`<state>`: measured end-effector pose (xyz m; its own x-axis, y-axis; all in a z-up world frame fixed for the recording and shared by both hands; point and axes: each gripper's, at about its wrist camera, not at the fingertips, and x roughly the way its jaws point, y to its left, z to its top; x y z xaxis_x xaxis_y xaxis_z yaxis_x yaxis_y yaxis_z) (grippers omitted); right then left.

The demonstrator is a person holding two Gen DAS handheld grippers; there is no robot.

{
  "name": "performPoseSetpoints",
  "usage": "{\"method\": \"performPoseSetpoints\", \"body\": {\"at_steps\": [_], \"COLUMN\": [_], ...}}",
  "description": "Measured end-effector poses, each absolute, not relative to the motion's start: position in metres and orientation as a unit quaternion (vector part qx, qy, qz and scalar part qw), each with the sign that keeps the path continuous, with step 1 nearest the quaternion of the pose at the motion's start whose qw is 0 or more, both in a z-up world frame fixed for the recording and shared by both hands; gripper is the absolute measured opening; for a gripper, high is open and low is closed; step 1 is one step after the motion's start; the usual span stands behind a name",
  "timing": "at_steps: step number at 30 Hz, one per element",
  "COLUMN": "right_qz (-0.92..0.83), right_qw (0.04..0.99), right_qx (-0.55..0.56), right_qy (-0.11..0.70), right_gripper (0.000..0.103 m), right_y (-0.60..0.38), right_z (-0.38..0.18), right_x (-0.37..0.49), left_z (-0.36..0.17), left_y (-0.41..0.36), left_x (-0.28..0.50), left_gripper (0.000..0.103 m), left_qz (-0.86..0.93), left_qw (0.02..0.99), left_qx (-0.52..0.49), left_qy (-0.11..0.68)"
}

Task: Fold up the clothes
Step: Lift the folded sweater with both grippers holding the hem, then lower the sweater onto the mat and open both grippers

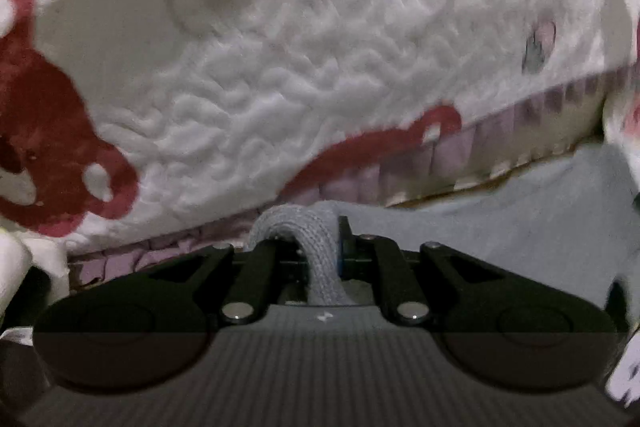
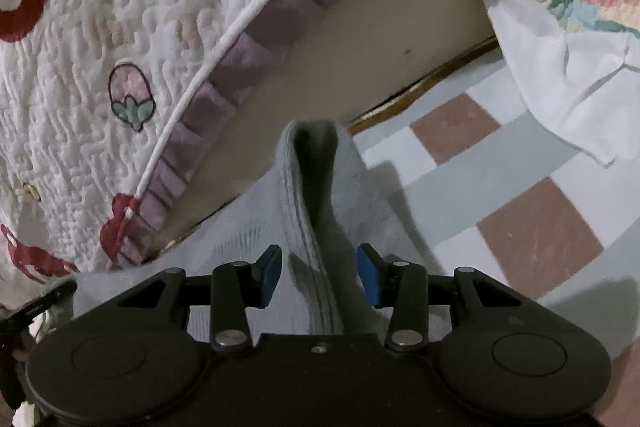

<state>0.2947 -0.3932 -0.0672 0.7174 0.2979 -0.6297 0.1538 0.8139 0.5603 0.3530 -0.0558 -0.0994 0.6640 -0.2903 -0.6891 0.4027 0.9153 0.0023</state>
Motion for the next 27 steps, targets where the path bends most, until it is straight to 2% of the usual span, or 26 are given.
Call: {"method": "performPoseSetpoints", "body": {"at_steps": [2, 5, 8, 10, 11, 15, 23, 25, 27], "right_qz": [0.043, 0.047, 0.050, 0.051, 0.052, 0.050, 0.049, 0.041, 0.031], "right_qw": [0.873, 0.872, 0.873, 0.873, 0.874, 0.874, 0.877, 0.886, 0.895], "right_qx": [0.302, 0.297, 0.290, 0.286, 0.285, 0.284, 0.277, 0.265, 0.251], "right_qy": [0.382, 0.387, 0.389, 0.391, 0.391, 0.391, 0.390, 0.380, 0.367], "right_gripper": [0.047, 0.049, 0.051, 0.051, 0.051, 0.051, 0.052, 0.047, 0.029], "right_y": [-0.389, -0.383, -0.379, -0.378, -0.379, -0.378, -0.374, -0.371, -0.368], "right_z": [-0.072, -0.075, -0.076, -0.077, -0.078, -0.080, -0.076, -0.072, -0.068], "right_x": [0.294, 0.294, 0.295, 0.295, 0.294, 0.291, 0.292, 0.289, 0.286], "left_z": [-0.131, -0.135, -0.126, -0.115, -0.110, -0.113, -0.143, -0.146, -0.147], "left_y": [-0.061, -0.047, -0.030, -0.012, -0.003, 0.027, 0.026, 0.018, 0.011], "left_x": [0.360, 0.350, 0.342, 0.324, 0.314, 0.279, 0.240, 0.237, 0.234], "left_gripper": [0.009, 0.014, 0.028, 0.047, 0.050, 0.051, 0.051, 0.055, 0.057], "left_qz": [-0.180, -0.187, -0.193, -0.213, -0.223, -0.249, -0.293, -0.292, -0.285], "left_qw": [0.881, 0.890, 0.894, 0.899, 0.900, 0.878, 0.803, 0.802, 0.808], "left_qx": [0.096, 0.052, 0.005, -0.057, -0.089, -0.201, -0.275, -0.260, -0.243], "left_qy": [0.427, 0.412, 0.404, 0.378, 0.364, 0.356, 0.440, 0.451, 0.455]}}
